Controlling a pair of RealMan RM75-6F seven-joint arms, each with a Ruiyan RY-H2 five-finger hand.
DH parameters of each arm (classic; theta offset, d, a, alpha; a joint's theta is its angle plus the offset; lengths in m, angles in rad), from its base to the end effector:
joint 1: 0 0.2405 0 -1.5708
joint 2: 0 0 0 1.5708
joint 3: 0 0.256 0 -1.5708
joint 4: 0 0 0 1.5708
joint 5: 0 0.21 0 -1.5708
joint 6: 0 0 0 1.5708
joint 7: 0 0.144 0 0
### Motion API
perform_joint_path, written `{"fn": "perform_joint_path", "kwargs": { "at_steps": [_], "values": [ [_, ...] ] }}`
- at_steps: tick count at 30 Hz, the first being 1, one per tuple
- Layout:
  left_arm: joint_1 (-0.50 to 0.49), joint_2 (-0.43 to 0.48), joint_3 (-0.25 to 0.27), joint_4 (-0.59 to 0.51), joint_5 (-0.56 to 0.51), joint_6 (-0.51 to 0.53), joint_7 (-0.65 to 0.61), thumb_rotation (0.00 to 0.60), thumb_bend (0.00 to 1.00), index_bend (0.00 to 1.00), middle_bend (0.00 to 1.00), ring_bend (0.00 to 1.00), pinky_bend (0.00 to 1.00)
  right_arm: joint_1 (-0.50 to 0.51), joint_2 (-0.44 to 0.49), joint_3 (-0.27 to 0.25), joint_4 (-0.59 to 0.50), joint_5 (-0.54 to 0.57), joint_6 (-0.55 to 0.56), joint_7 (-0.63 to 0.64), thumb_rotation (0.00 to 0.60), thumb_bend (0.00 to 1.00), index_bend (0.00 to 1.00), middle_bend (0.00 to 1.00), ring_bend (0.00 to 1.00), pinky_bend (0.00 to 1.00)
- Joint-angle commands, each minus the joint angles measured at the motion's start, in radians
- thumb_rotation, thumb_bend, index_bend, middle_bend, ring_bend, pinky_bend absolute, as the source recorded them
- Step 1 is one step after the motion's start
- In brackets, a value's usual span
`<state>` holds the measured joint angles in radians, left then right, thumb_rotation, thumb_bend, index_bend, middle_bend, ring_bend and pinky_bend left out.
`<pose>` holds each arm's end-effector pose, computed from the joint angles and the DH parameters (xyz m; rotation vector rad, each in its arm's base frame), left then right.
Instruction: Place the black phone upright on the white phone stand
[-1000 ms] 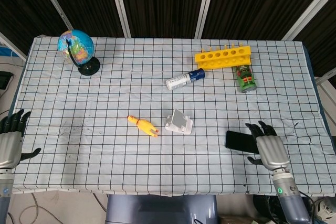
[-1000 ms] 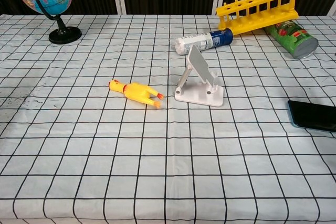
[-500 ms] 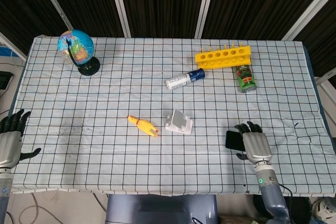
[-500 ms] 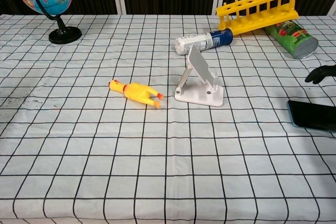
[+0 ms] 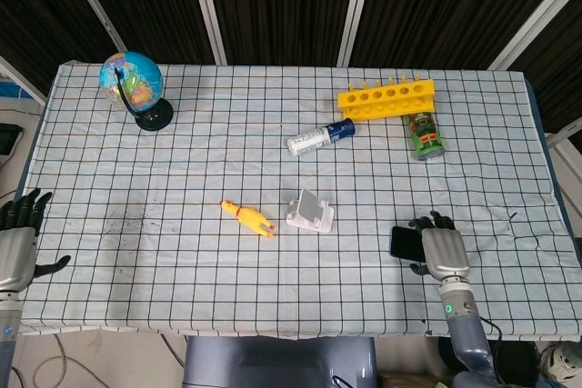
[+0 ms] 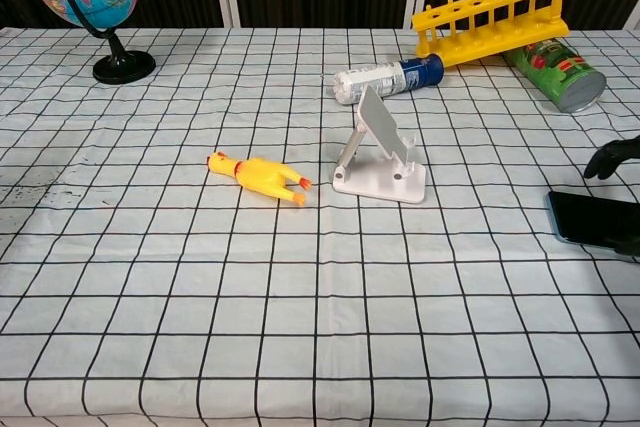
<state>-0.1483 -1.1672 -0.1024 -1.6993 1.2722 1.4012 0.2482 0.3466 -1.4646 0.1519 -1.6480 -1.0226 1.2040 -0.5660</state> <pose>-0.3061 0.2067 0.1408 -1.3179 -0.9313 -0.7390 -0.2582 -0.2567 0.0284 1.5005 -1.0610 0.6307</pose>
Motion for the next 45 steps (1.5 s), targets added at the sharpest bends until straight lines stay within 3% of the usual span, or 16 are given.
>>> {"fn": "perform_joint_path", "kwargs": {
  "at_steps": [1, 38, 42, 45],
  "values": [
    [0.000, -0.002, 0.001, 0.001, 0.001, 0.003, 0.003, 0.600, 0.00, 0.00, 0.00, 0.00, 0.00, 0.005, 0.000, -0.001, 0.013, 0.009, -0.005, -0.004, 0.600, 0.20, 0.32, 0.29, 0.13, 0.15],
    [0.000, 0.000, -0.002, -0.004, -0.015, 0.003, 0.005, 0.600, 0.00, 0.00, 0.00, 0.00, 0.00, 0.045, -0.017, -0.013, 0.066, 0.128, -0.043, -0.020, 0.600, 0.23, 0.32, 0.27, 0.13, 0.15],
    [0.000, -0.002, -0.002, -0.003, -0.010, 0.007, 0.002, 0.600, 0.00, 0.00, 0.00, 0.00, 0.00, 0.047, -0.016, -0.016, 0.070, 0.141, -0.047, -0.020, 0.600, 0.25, 0.35, 0.32, 0.13, 0.15],
    [0.001, -0.002, -0.002, -0.003, -0.011, 0.007, -0.001, 0.600, 0.00, 0.00, 0.00, 0.00, 0.00, 0.049, -0.017, -0.017, 0.072, 0.148, -0.048, -0.019, 0.600, 0.32, 0.44, 0.41, 0.15, 0.15]
  ]
}}
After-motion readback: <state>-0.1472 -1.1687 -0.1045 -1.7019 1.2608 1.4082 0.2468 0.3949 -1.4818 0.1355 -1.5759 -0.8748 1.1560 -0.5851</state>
